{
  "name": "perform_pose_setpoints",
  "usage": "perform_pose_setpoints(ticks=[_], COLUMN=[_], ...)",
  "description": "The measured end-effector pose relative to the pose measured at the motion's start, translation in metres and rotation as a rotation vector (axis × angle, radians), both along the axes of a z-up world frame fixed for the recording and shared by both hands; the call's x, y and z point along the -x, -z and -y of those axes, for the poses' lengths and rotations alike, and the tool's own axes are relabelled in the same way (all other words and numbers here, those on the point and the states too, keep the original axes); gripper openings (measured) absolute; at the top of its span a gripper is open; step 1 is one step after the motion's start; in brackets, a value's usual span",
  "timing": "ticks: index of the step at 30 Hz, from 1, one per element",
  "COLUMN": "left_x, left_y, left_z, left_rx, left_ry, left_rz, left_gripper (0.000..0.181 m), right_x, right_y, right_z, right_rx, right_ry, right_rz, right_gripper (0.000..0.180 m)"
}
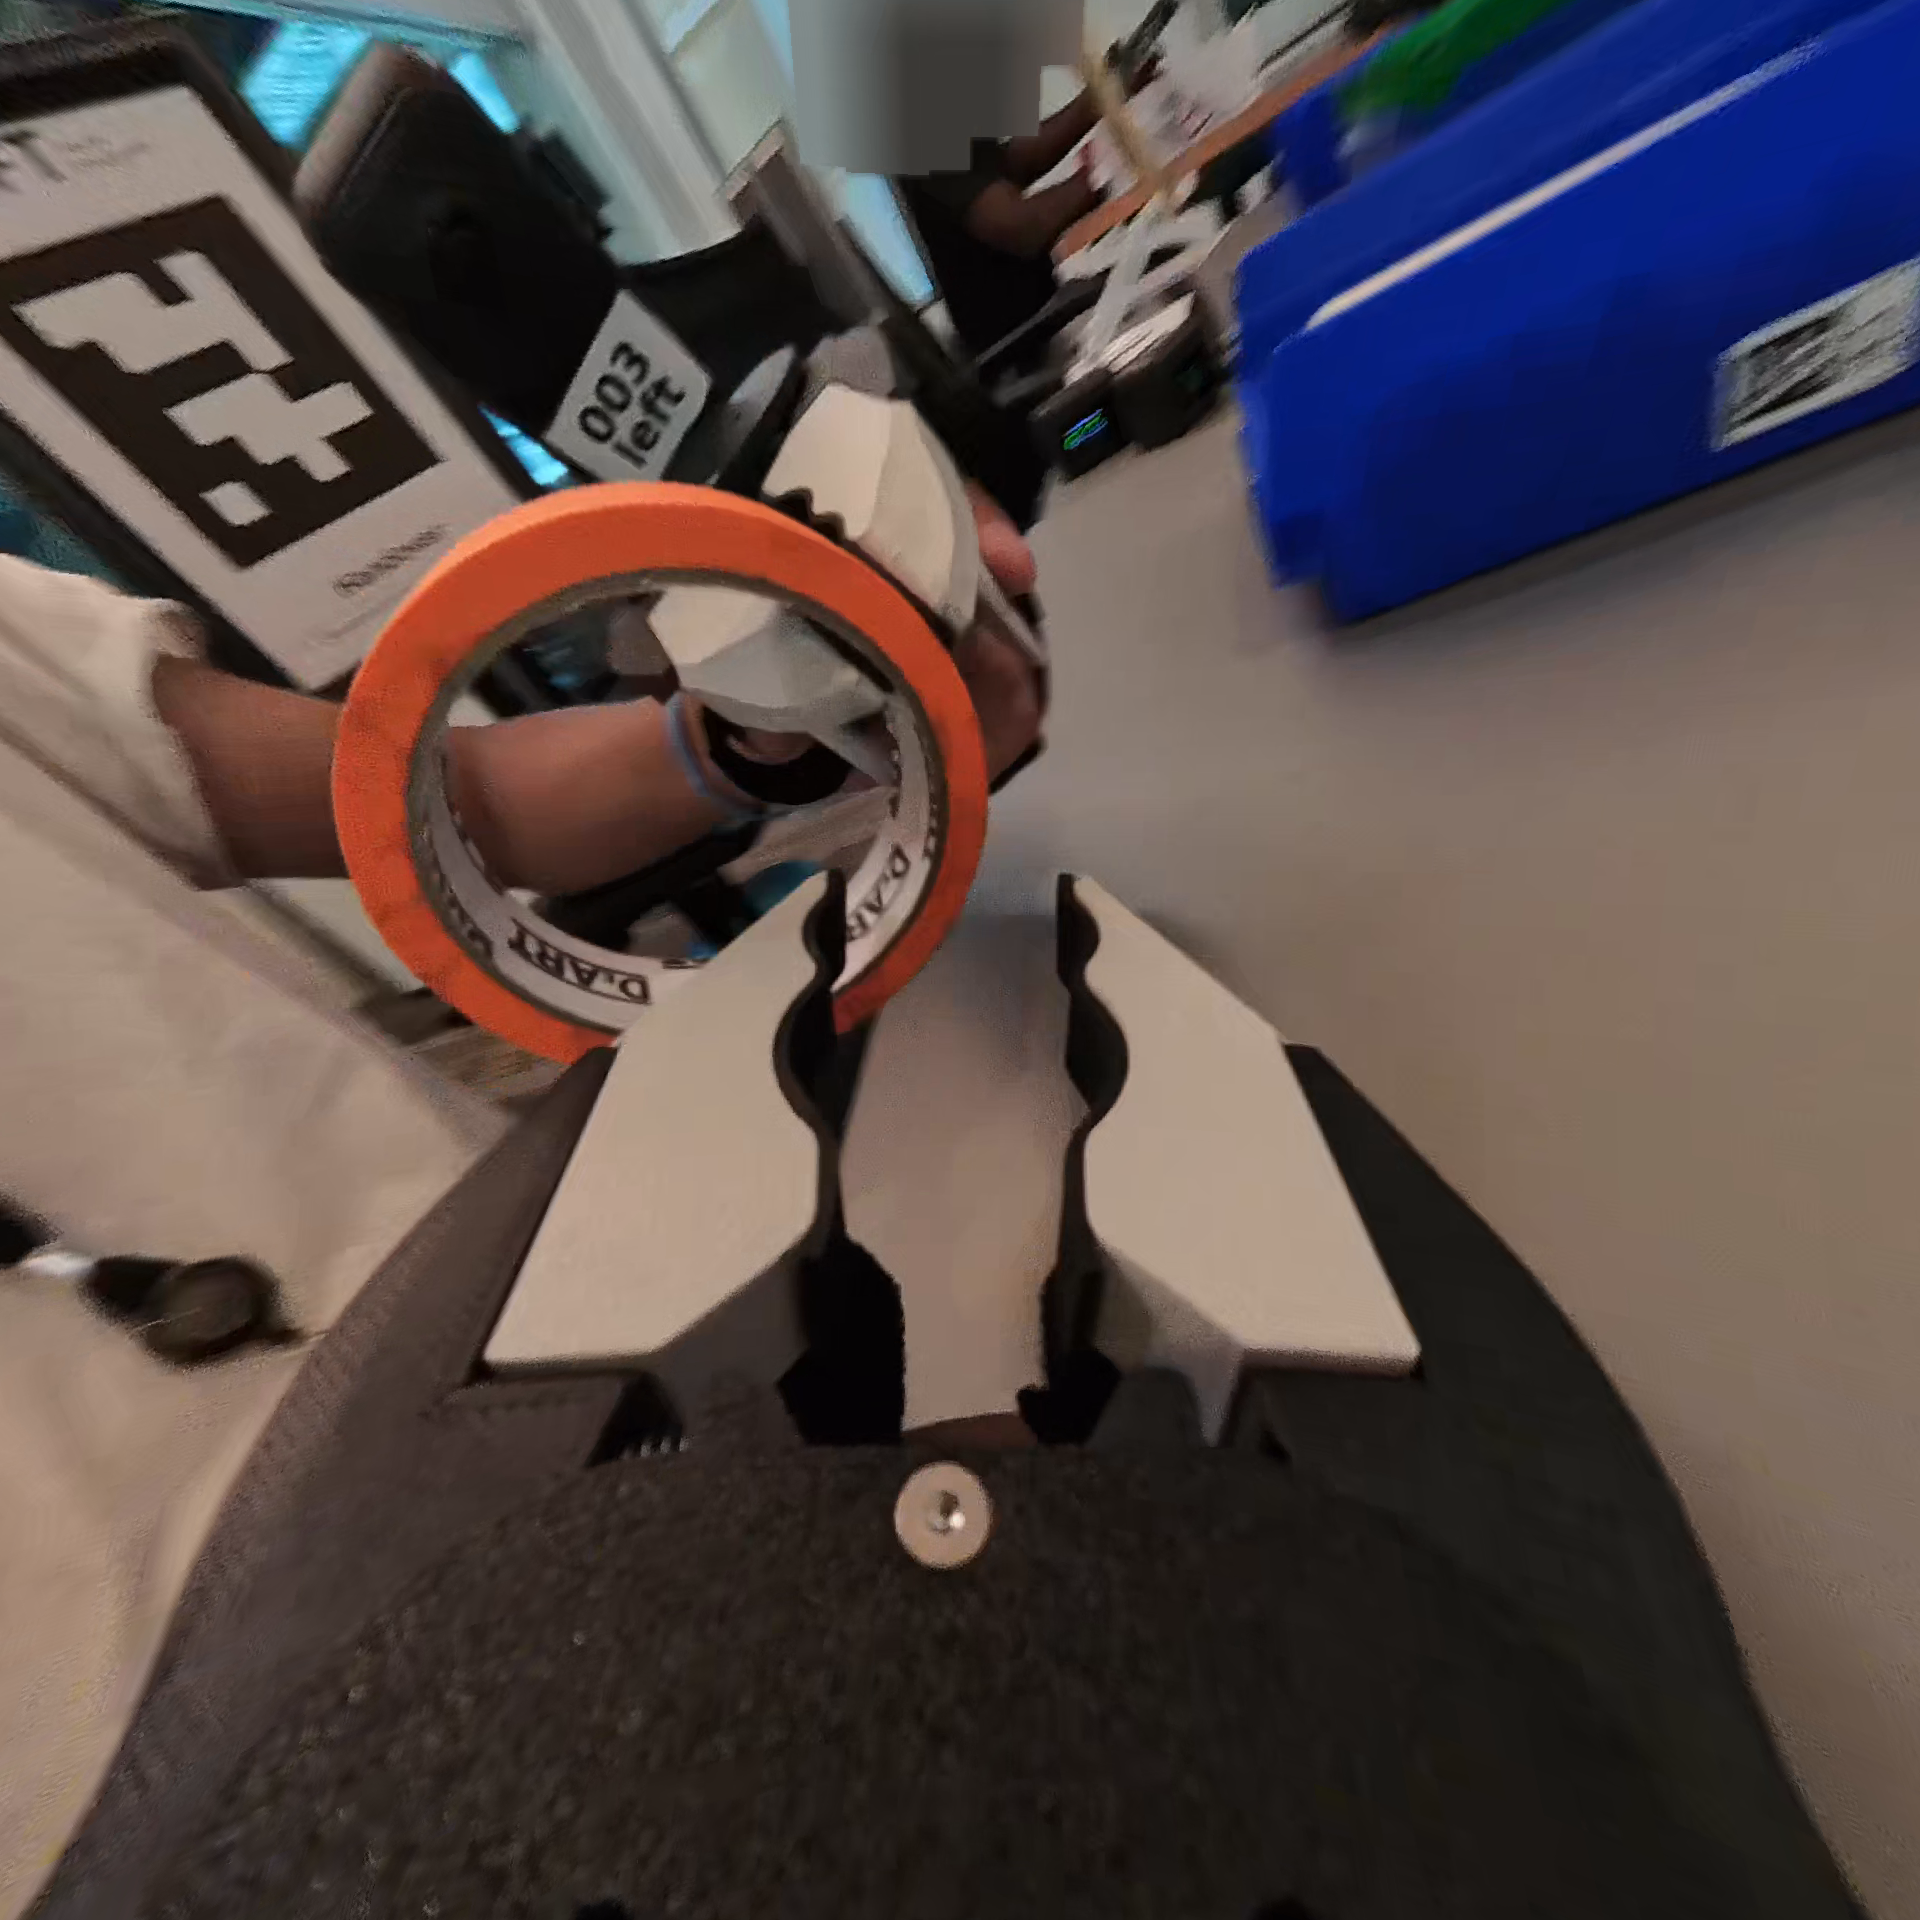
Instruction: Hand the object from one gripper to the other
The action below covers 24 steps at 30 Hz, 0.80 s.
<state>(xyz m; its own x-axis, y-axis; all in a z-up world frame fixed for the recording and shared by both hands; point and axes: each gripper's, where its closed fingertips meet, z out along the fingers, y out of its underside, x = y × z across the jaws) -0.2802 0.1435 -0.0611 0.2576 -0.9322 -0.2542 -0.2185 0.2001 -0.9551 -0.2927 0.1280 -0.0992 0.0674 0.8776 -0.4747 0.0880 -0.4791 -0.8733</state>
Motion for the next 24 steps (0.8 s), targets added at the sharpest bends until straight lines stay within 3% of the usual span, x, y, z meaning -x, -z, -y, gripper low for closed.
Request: perform_pose_setpoints(ticks=[8, 16, 20, 24], left_x=[0.032, 0.074, 0.074, 0.07], left_y=[0.006, 0.014, 0.012, 0.008], left_z=[-0.052, -0.093, -0.094, -0.09], left_rx=[0.017, 0.037, 0.017, -0.006], left_ry=[-0.288, -0.568, -0.6, -0.616], left_rz=[-0.023, -0.062, -0.055, -0.017], left_gripper=[0.01, 0.01, 0.01, 0.011], right_x=[-0.057, -0.007, 0.01, 0.003], right_y=[-0.028, -0.022, -0.017, -0.037], right_z=[-0.069, -0.027, -0.026, -0.042], right_rx=[-0.603, -1.34, -1.326, -1.056], right_ry=[0.683, 0.58, 0.623, 0.808], right_rz=[0.327, 0.839, 0.826, 0.662], right_gripper=[0.049, 0.054, 0.058, 0.06])
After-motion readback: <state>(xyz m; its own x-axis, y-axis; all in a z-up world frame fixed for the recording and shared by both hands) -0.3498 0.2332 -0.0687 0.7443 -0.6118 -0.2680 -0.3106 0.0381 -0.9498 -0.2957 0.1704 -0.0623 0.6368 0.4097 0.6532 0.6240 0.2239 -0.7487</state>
